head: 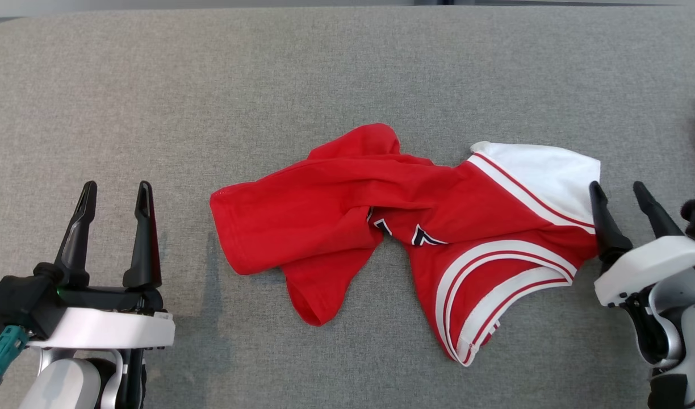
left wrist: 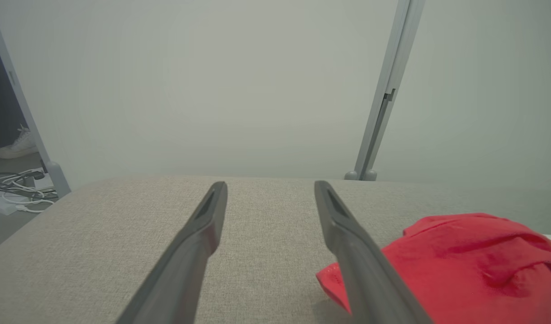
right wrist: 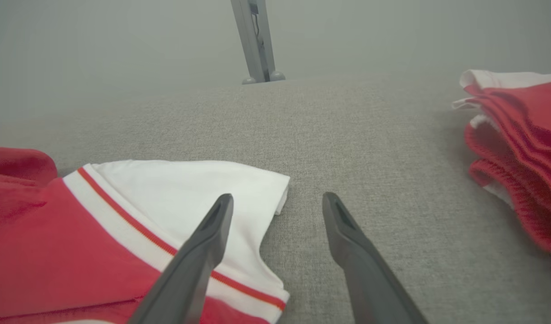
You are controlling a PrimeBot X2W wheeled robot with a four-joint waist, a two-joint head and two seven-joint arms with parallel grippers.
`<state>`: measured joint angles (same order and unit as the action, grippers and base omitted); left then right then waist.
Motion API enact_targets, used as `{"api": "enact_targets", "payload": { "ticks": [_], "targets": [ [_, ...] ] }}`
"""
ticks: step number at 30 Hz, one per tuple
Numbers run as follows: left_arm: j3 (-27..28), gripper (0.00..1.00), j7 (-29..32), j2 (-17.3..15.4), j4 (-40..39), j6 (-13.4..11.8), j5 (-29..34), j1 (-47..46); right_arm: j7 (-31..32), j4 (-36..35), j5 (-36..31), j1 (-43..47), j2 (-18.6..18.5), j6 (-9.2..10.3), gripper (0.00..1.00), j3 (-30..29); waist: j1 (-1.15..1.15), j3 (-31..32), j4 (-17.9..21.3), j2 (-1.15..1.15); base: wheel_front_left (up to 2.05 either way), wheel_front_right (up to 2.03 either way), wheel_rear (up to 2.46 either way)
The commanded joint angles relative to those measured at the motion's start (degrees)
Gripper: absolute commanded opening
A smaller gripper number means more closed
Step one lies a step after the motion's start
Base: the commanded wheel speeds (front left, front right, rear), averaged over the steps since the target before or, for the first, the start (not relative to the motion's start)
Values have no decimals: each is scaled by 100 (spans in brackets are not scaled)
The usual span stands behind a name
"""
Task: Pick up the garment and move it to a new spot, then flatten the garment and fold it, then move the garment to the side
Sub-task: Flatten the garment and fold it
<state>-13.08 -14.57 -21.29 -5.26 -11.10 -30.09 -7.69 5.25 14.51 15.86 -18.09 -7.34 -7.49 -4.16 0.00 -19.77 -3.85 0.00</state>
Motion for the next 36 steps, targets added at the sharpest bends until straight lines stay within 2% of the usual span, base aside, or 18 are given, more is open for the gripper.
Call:
{"api": "enact_targets", "payload": {
  "ticks": [1, 8, 9, 10, 11, 18, 26, 31, 36],
  "targets": [
    [8, 100, 4, -31, 0, 29, 33, -137, 12, 52, 38, -78, -40, -2, 100, 30, 0, -20, -13, 0, 0, 0, 0],
    [-25, 100, -2, -37, 44, 43, 50, -193, 46, 863, 538, -544, -229, -2, 100, 453, 0, -98, -58, 0, 0, 0, 0],
    [-30, 100, -3, -33, 51, 45, 54, -203, 71, 955, 622, -588, -266, -2, 84, 510, 0, -101, -66, 0, 0, 0, 0],
    [-35, 100, -6, -28, 52, 44, 59, -212, 57, 990, 739, -628, -276, -2, 25, 568, 0, -102, -75, 0, 0, 0, 0],
    [-36, 100, -8, -24, 53, 44, 62, -220, 30, 1020, 817, -657, -294, -2, 0, 608, 0, -104, -82, 0, 0, 0, 0],
    [-4, 100, -22, -1, 29, 6, 96, -194, -181, 899, 1158, -819, -554, -2, 0, 932, 0, -102, -72, 0, 0, 0, 0],
    [9, 100, -28, -44, -11, -13, 130, -175, -581, -71, 828, -1120, -784, -2, 0, 1346, 0, -57, 10, 0, 0, 0, 0],
    [-18, 100, -31, -25, -16, -26, 127, -117, -182, -648, 748, -467, -728, -2, 0, 1732, 0, 26, -2, 0, 0, 0, 0],
    [-42, 100, -34, 7, -24, -43, 115, -66, 272, -834, 788, 383, -625, -2, 0, 1858, 0, 54, 3, 0, 0, 0, 0]
  ]
}}
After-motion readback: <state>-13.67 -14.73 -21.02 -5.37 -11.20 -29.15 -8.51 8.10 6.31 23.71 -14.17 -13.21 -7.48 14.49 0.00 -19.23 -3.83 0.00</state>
